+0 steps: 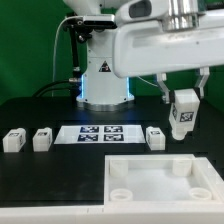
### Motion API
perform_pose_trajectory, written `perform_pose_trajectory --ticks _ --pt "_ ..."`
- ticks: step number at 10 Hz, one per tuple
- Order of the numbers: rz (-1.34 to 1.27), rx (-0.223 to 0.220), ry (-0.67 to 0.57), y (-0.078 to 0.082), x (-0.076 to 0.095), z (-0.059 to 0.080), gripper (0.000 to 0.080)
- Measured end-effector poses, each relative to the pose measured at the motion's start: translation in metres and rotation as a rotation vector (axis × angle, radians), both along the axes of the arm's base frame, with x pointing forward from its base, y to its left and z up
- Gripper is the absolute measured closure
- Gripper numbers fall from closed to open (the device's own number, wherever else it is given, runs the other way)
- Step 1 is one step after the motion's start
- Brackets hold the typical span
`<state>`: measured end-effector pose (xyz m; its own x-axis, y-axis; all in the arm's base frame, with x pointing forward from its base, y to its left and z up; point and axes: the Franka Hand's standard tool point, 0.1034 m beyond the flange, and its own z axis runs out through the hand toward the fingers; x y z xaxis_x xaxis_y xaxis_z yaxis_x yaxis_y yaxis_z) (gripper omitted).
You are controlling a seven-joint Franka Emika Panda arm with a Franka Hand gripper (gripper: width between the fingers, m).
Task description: Assemble one leg
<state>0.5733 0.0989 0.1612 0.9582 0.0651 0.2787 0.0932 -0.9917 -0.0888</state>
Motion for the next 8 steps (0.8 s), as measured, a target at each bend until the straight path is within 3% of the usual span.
perform_pose_trajectory --ticks 1,2,3,7,8 --pt "-0.006 0.012 -0.147 0.004 0.017 0.015 0.0508" --pt "-0.008 0.023 -0.273 0.009 0.020 0.019 0.0508" --pt "-0.016 0.028 -0.356 0.008 0.016 0.015 0.0508" --pt "-0.009 0.025 -0.349 0.008 0.015 0.008 0.0508" --pt "0.001 0.021 -0.345 0.011 0.019 -0.001 0.0508"
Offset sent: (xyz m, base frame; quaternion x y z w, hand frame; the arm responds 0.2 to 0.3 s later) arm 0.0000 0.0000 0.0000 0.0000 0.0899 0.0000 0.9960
